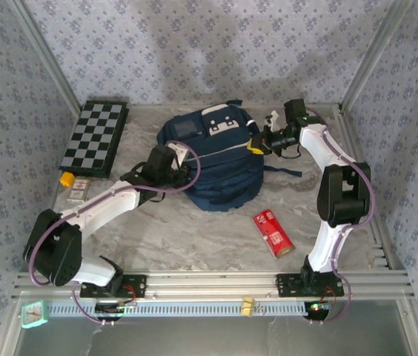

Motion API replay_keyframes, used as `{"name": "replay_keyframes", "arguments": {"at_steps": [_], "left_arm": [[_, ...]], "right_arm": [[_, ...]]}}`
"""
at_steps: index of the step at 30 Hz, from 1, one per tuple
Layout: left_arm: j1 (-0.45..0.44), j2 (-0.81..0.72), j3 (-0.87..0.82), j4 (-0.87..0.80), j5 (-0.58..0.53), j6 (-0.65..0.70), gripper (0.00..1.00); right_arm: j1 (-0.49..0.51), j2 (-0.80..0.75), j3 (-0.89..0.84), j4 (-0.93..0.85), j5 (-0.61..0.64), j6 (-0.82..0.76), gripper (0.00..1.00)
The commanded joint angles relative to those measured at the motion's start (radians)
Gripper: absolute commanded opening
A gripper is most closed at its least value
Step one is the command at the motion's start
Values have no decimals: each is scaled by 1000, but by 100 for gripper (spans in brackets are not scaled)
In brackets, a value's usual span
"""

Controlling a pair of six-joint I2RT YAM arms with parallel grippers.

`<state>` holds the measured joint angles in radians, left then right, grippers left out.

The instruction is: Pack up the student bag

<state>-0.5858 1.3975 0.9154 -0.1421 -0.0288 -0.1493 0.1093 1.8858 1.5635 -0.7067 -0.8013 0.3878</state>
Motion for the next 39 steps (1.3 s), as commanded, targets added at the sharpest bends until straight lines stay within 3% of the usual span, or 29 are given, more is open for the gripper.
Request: {"name": "replay_keyframes", "arguments": {"at_steps": [1, 7, 9, 15, 21, 26, 32, 39], "left_arm": [[69, 23, 23, -6, -61, 68, 0], [87, 67, 53, -44, -38, 29, 0], [81, 59, 57, -67, 0, -6, 14], [33, -11, 77, -181, 36, -195, 49], [-69, -73, 114, -362, -5, -436, 61], [-187, -101, 89, -365, -17, -648, 65], [-314, -68, 48, -290, -38, -871, 68], [-387, -38, 8, -225, -91, -1023, 72]], "right_arm": [[-35, 12, 47, 44, 45, -63, 0], [-7, 45, 77, 33, 73, -73, 0], [-7, 38, 78, 24, 76, -73, 3], [-11, -78, -27, -4, 202, -55, 48], [-19, -279, -226, -46, 360, -14, 65], [4, -417, -345, -139, 559, 54, 69], [92, -534, -513, -251, 700, 146, 71], [141, -637, -711, -247, 699, 268, 73]]}}
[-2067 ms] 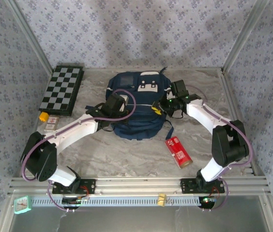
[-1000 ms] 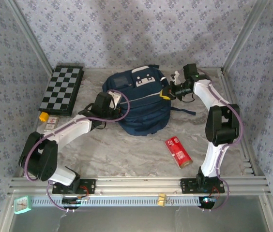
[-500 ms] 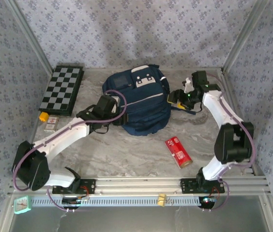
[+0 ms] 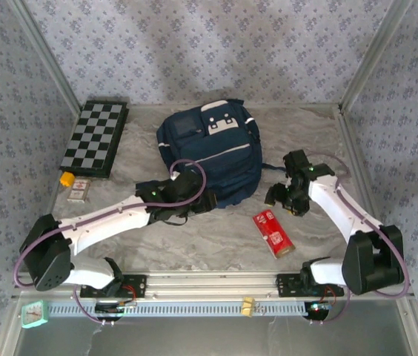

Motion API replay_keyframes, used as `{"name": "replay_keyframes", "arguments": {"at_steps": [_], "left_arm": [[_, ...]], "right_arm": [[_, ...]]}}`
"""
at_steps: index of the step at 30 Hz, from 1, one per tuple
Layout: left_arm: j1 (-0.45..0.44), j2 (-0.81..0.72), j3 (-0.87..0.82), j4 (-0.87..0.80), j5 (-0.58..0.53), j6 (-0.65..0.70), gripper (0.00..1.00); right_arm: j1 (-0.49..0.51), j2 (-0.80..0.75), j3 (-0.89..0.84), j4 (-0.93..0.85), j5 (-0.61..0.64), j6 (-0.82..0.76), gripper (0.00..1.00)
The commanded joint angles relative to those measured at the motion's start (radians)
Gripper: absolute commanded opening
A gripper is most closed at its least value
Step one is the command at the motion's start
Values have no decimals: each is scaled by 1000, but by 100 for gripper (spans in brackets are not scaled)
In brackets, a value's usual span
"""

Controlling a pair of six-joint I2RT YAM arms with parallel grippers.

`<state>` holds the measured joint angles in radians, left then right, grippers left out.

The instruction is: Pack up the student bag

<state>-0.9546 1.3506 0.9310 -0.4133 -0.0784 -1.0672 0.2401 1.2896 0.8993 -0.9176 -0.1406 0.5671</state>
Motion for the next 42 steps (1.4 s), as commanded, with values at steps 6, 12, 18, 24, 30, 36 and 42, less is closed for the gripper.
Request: {"name": "replay_keyframes", "arguments": {"at_steps": [6, 12, 18, 24, 30, 36, 42], "left_arm": [[-44, 79, 30, 70, -22, -99, 75], [-58, 128, 54, 109, 26, -100, 75], [-67, 163, 74, 108, 51, -103, 69], [-67, 237, 112, 110, 110, -88, 48], [-69, 345, 181, 150, 184, -61, 35], [-90, 475, 292, 165, 238, -21, 29], [-103, 587, 369, 215, 313, -25, 24]], "right_arm": [[16, -71, -181, 33, 9, 127, 76], [29, -73, -271, 112, -19, 177, 78], [82, -115, -347, 215, -104, 286, 78], [204, -210, -347, 297, -131, 480, 78], [101, -271, -335, 167, -151, 363, 75], [-74, -226, -368, 198, -246, 171, 70], [-85, -133, -383, 236, -295, 70, 66]]}}
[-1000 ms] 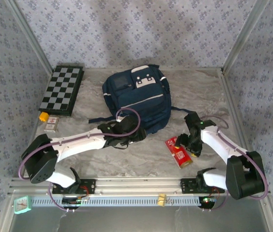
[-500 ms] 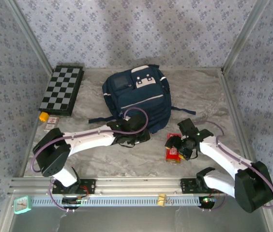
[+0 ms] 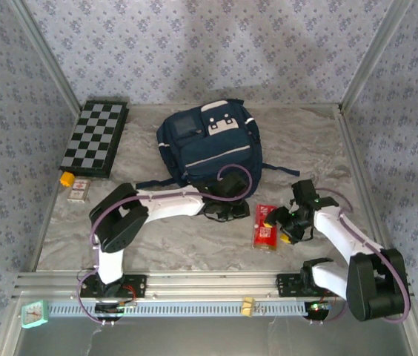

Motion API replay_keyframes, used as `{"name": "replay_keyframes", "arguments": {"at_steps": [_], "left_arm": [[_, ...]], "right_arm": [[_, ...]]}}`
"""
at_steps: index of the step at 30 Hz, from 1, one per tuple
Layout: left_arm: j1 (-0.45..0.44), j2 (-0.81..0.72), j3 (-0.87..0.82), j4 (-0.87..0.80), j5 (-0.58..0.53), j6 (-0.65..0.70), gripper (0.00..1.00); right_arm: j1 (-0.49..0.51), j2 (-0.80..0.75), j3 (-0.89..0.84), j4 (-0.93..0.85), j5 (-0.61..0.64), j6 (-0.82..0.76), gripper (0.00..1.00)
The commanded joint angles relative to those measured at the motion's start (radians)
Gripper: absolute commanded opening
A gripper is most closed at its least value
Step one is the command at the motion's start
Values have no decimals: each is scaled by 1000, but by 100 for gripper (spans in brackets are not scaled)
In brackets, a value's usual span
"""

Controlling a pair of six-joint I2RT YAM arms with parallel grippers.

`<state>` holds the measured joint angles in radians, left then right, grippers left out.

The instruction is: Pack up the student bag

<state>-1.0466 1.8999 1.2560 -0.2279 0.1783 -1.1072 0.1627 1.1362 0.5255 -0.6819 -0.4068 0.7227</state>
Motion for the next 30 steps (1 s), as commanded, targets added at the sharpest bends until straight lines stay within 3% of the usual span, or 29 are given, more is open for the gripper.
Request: {"name": "replay_keyframes", "arguments": {"at_steps": [1, 7, 14, 19, 30], "left_arm": [[-14, 52, 51, 30, 55, 12, 24], [-16, 120, 93, 28, 64, 4, 19], [-13, 178, 134, 9, 72, 9, 8], [6, 181, 111, 6, 67, 15, 5], [29, 160, 68, 12, 56, 23, 0]], "right_arm": [[-8, 25, -9, -2, -9, -86, 66], [4, 29, -20, -2, 22, -86, 69], [45, 26, -34, 74, -44, -57, 69], [49, 3, -44, 178, -175, -9, 69], [50, -22, -19, 202, -252, -49, 65]]}}
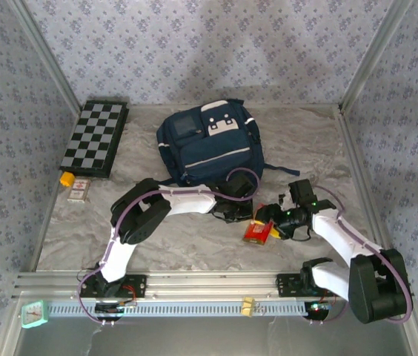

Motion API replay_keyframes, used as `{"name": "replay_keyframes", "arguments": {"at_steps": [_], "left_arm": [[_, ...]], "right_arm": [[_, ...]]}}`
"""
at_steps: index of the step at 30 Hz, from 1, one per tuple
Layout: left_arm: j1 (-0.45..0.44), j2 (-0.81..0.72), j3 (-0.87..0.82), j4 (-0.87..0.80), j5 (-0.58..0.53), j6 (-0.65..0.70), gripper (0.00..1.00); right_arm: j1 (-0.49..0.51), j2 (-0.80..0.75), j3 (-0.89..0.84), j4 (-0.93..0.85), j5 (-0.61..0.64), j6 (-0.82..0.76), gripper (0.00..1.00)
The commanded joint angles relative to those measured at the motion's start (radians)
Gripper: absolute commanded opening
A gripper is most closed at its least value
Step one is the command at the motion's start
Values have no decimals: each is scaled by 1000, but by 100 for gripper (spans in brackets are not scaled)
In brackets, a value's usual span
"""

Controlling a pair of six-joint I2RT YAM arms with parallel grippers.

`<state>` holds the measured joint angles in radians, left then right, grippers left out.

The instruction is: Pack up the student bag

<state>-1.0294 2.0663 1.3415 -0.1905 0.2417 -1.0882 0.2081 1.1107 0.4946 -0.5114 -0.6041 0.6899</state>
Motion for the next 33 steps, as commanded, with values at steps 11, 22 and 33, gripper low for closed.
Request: {"name": "replay_keyframes", "arguments": {"at_steps": [11, 22, 33], "left_arm": [[12, -26, -16, -59, -34, 32, 0], [12, -177, 0, -170, -105, 179, 11], [139, -540, -47, -405, -339, 779, 47]], "right_arm": [[1, 39, 5, 27, -2, -41, 24], [-63, -60, 131, -142, 46, -53, 3], [-105, -45, 336, -224, 30, -53, 2]]}}
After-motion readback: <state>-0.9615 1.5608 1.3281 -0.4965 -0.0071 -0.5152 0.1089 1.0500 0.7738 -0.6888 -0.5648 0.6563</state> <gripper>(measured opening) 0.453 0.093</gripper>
